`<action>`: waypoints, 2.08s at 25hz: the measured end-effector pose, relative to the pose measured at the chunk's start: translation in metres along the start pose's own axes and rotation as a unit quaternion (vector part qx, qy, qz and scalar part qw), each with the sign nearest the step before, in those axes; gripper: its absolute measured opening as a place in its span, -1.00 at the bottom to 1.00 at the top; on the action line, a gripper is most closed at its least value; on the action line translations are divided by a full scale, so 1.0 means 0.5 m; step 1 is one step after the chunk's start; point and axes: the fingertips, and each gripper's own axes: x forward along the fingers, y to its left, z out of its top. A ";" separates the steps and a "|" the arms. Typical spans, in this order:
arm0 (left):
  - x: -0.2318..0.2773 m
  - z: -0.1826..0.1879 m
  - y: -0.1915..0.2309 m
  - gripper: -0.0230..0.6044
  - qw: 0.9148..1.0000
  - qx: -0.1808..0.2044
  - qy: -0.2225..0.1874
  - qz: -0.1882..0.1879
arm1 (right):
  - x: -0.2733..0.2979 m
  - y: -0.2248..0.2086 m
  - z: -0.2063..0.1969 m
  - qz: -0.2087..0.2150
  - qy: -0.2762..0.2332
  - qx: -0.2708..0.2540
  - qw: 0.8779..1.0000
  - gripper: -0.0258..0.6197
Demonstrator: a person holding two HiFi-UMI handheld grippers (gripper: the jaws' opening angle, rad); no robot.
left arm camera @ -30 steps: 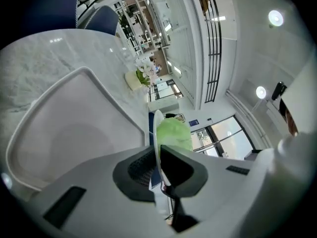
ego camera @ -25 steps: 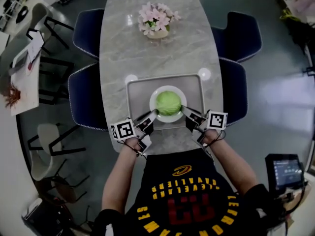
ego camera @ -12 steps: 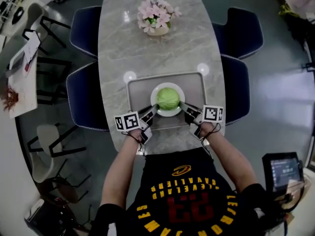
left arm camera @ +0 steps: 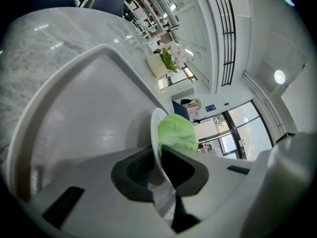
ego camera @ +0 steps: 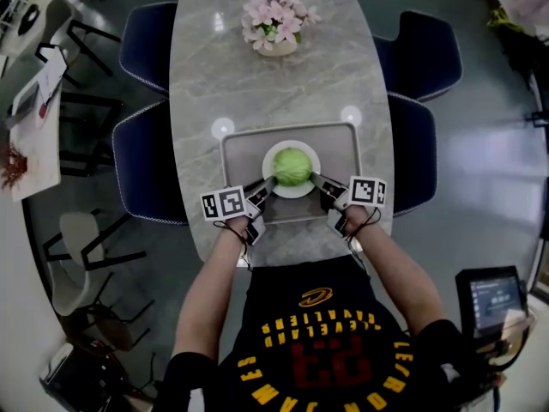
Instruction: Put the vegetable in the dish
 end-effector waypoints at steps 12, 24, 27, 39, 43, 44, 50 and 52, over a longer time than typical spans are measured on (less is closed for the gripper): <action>0.012 -0.007 0.021 -0.78 0.998 -0.044 0.019 0.038 | 0.011 -0.014 0.008 -0.021 0.005 0.023 0.999 -0.85; -0.028 0.015 0.057 -0.72 0.991 0.000 0.010 0.130 | -0.026 -0.032 0.052 -0.098 -0.005 -0.074 0.992 -0.73; -0.051 0.026 0.061 -0.72 0.989 0.014 -0.003 0.148 | -0.043 -0.025 0.063 -0.088 -0.024 -0.079 0.993 -0.73; -0.108 0.008 -0.059 -0.73 0.993 0.024 -0.083 0.079 | -0.107 0.074 0.043 -0.010 -0.056 -0.141 0.988 -0.90; -0.120 0.002 -0.119 -0.73 0.992 0.051 -0.097 0.060 | -0.134 0.125 0.031 0.019 -0.058 -0.159 0.985 -0.91; -0.122 0.001 -0.134 -0.73 0.992 0.056 -0.101 0.054 | -0.140 0.137 0.028 0.026 -0.058 -0.163 0.985 -0.91; -0.139 -0.033 -0.209 -0.75 0.991 0.067 -0.112 0.016 | -0.179 0.214 0.005 0.059 -0.060 -0.193 0.978 -0.91; -0.139 -0.041 -0.244 -0.76 0.992 0.056 -0.115 -0.008 | -0.187 0.248 0.000 0.071 -0.060 -0.207 0.974 -0.91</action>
